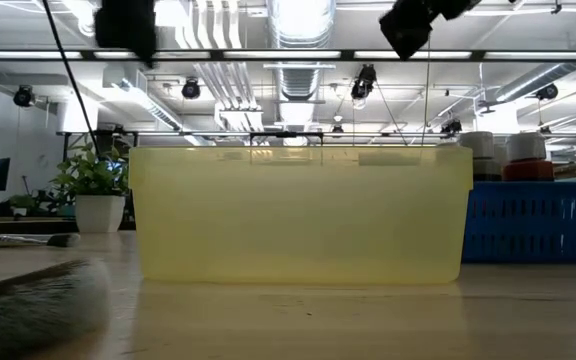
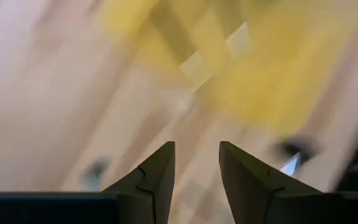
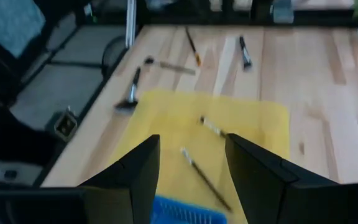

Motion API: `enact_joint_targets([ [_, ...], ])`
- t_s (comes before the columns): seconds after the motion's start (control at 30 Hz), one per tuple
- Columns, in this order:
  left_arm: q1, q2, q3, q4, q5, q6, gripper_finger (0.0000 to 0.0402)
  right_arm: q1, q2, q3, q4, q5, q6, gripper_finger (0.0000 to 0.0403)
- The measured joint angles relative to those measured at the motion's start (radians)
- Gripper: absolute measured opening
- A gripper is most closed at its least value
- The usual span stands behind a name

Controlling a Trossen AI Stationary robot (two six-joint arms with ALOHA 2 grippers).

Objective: Pick & Place Paint Supplies
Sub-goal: Put the silver and black foundation brush into the yellow bin

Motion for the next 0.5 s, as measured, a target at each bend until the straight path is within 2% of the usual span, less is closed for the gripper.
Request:
enact_joint_targets([
  [0.1, 0.005, -0.006, 0.029, -0.228, -0.003, 0.021, 0.0134, 0.009, 0.000, 0.000, 0.063, 0.000, 0.018, 0.0180],
  [0.2, 0.011, -0.021, -0.014, -0.308, -0.003, 0.071, 0.0134, 0.015, 0.000, 0.003, 0.112, -0.001, 0.030, 0.0180],
  [0.33, 0.011, -0.045, -0.144, -0.237, 0.055, 0.204, 0.0134, 0.016, 0.000, 0.003, 0.132, -0.002, 0.058, 0.0180],
  [0.5, 0.011, -0.070, -0.340, -0.109, 0.065, 0.271, 0.0134, 0.017, 0.000, 0.003, 0.135, -0.001, 0.102, 0.0180],
])
